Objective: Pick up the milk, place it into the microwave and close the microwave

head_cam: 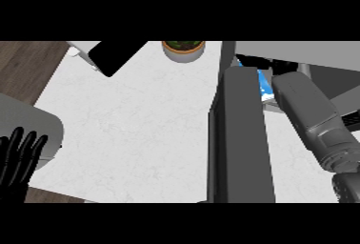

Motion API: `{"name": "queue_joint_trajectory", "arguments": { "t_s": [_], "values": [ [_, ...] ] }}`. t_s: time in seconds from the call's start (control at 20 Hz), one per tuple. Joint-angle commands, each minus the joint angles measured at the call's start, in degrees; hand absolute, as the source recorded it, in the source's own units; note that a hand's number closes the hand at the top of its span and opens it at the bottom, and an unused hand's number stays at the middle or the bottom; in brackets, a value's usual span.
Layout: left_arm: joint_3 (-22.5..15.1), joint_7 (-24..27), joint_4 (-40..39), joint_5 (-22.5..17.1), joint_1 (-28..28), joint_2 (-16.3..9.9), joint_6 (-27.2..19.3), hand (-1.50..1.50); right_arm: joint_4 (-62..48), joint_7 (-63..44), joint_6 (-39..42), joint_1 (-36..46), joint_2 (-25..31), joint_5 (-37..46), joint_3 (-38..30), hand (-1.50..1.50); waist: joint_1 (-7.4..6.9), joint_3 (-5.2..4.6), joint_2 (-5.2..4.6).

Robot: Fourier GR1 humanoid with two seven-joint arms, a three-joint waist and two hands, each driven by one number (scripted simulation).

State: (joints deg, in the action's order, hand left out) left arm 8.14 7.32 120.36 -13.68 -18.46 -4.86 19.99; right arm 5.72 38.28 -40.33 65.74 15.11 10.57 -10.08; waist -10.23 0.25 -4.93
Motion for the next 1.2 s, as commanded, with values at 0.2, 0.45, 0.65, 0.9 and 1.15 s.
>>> {"name": "queue_joint_trajectory", "arguments": {
  "t_s": [0.2, 0.45, 0.65, 0.9, 1.15],
  "values": [
    [-2.55, -0.69, -0.27, 2.69, 1.79, 0.76, -0.76, -1.50, -1.95, -3.67, 6.64, 2.25, -1.99, -1.28, -1.28, -1.50, -0.30, 0.21, -0.03],
    [-3.40, -0.38, -0.32, 3.31, 1.49, 1.04, -0.51, -1.50, -1.77, -2.57, 11.41, 1.09, -1.94, -2.58, -2.62, -1.50, -0.20, 0.19, 0.19],
    [-4.36, -0.52, 0.25, 4.66, 2.22, 1.93, -1.60, -1.50, -1.72, -1.92, 12.18, 0.09, -2.89, -3.35, -3.56, -1.50, 0.59, 0.19, 0.53],
    [-6.24, 0.12, -1.25, 6.82, 2.75, 2.89, -1.96, -1.50, -2.12, -1.36, 13.63, -1.05, -1.51, -2.73, -3.11, -1.50, 1.47, 0.11, 0.61],
    [-8.61, -0.73, 0.02, 8.43, 1.64, 3.73, -2.27, -1.50, -1.71, 0.30, 15.30, -2.93, 0.01, -3.32, -3.82, -1.50, 1.90, 0.18, 0.94]
  ]
}}
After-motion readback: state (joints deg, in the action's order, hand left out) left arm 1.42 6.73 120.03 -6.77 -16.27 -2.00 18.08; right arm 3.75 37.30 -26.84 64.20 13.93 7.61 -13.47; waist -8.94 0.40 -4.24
